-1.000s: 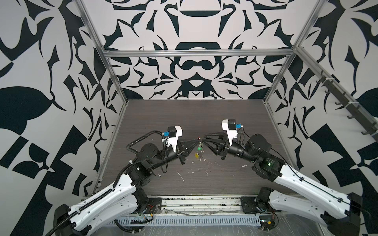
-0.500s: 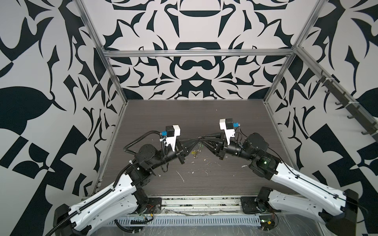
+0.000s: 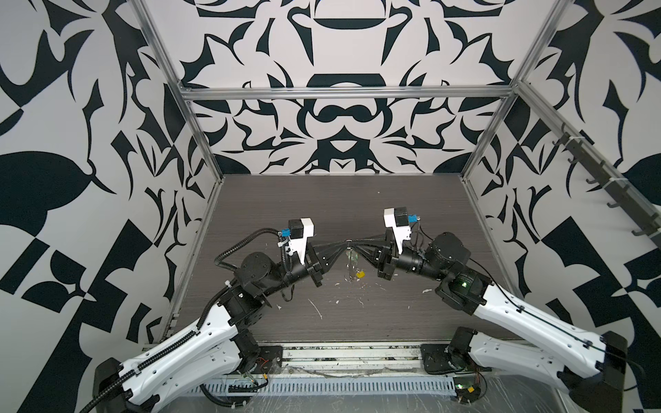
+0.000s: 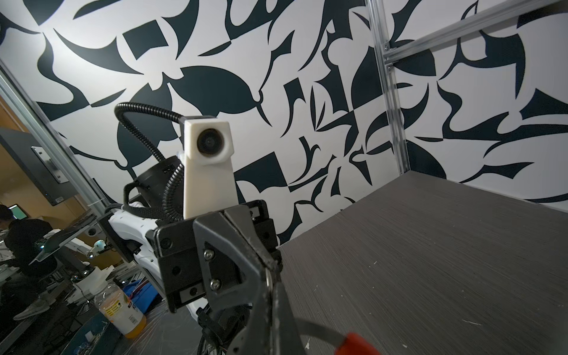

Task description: Remove the keys from the keyring

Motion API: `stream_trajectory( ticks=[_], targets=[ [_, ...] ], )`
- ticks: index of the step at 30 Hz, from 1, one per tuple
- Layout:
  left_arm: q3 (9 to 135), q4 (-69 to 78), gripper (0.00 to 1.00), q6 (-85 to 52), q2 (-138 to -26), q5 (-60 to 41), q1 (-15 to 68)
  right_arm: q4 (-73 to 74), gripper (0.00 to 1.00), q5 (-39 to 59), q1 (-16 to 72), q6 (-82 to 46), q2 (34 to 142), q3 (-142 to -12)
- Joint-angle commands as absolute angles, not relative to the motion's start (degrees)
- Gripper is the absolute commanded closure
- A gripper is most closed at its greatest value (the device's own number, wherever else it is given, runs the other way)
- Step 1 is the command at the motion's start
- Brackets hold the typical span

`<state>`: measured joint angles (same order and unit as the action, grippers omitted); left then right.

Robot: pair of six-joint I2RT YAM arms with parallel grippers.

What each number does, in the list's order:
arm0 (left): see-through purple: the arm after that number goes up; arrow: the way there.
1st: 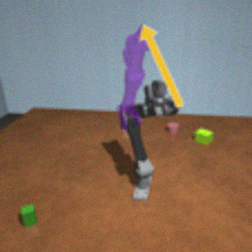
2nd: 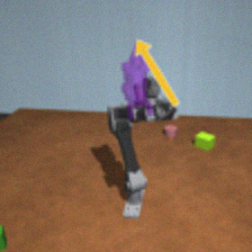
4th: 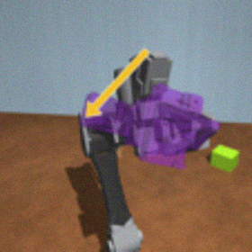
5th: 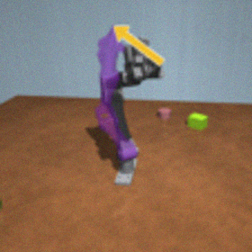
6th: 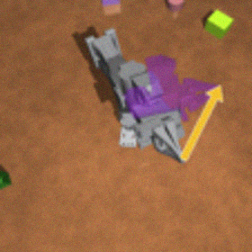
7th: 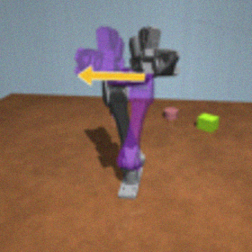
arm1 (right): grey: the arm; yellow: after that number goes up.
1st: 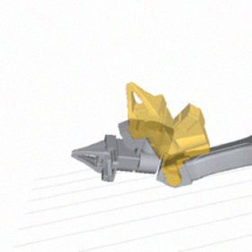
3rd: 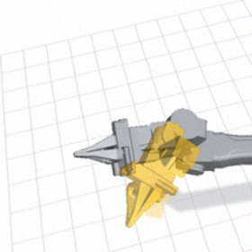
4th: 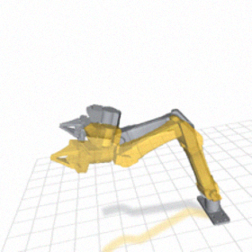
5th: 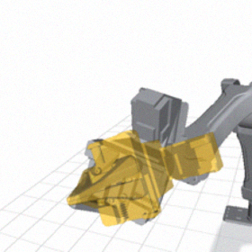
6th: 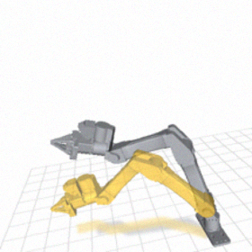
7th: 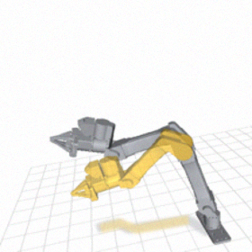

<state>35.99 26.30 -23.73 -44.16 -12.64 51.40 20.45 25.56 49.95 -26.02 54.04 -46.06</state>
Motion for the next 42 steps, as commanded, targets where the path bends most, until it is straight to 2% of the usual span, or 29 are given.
stream_trajectory(
  ticks=[1, 4, 11, 17, 20, 28, 42],
  targets=[
    [35.66, 26.22, 0.95, -22.87, -43.14, -12.22, 51.50, 17.26, 1.00, 25.65, 50.18, -25.62, 52.57, -48.90],
    [35.55, 22.58, 0.70, -22.05, -41.52, -11.00, 51.50, 5.47, 1.00, 23.37, 50.14, -21.37, 51.40, -53.12],
    [37.86, 11.50, 0.60, -17.38, -38.81, -11.10, 51.48, -25.94, 1.00, 23.28, 50.07, -7.68, 54.70, -68.61],
    [41.93, 5.80, 0.59, -15.02, -43.29, -16.60, 51.50, -46.32, 1.00, 24.93, 50.01, 0.70, 63.47, -82.03],
    [43.07, 5.09, 0.58, -14.77, -45.40, -18.47, 51.50, -51.07, 1.00, 25.57, 50.01, 2.33, 67.37, -85.81],
    [43.08, 3.54, 0.61, -13.43, -44.35, -17.03, 51.50, -56.48, 1.00, 22.16, 50.01, 1.89, 71.22, -91.26],
    [44.43, 3.46, 0.66, -12.20, -48.34, -24.11, 51.46, -59.67, 1.00, 30.01, 50.20, 4.28, 73.46, -94.38]
  ],
)
